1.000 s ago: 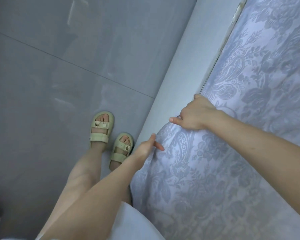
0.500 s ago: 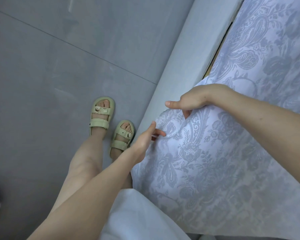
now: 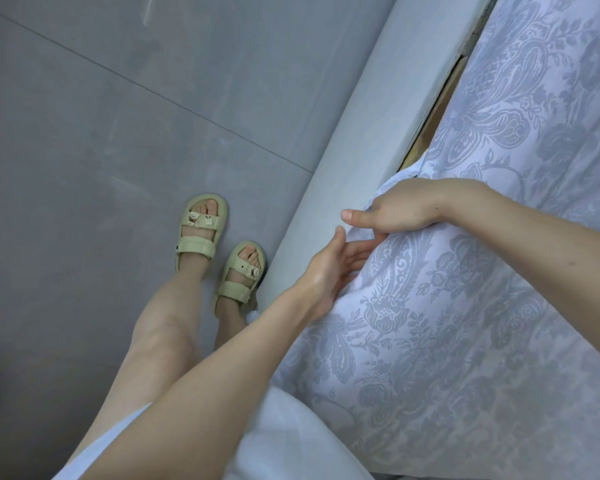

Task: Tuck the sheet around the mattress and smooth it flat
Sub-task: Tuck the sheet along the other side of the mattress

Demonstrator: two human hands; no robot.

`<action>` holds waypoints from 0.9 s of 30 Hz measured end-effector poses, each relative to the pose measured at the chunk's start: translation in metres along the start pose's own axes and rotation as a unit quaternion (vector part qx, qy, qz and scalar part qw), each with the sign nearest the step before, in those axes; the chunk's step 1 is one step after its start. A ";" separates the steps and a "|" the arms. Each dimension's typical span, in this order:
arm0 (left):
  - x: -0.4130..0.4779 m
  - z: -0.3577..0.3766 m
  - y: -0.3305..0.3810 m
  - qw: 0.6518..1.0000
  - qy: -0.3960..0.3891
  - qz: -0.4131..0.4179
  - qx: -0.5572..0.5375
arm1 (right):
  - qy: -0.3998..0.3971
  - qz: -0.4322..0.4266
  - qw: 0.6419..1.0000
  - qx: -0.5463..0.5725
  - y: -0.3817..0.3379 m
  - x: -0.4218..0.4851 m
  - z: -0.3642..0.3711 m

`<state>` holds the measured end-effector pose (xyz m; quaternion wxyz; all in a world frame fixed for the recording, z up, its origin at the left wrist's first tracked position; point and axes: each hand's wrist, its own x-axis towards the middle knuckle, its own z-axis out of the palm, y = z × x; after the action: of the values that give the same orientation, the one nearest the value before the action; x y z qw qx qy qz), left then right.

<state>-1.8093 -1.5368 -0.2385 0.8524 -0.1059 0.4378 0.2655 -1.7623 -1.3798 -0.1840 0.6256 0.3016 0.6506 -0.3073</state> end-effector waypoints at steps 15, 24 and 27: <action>-0.010 -0.016 0.030 0.982 0.094 0.017 0.166 | 0.184 0.028 0.941 -0.281 0.008 0.026 -0.006; -0.078 -0.092 -0.022 0.944 0.273 0.044 0.182 | 0.448 -0.108 0.887 -0.012 -0.018 -0.005 0.057; -0.090 -0.097 -0.054 0.946 0.266 0.020 0.184 | 0.430 -0.179 0.884 -0.042 -0.045 -0.013 0.116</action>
<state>-1.8897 -1.6551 -0.2268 0.7043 -0.0050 0.6917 0.1597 -1.7237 -1.4986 -0.1735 0.2307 0.2561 0.9109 -0.2269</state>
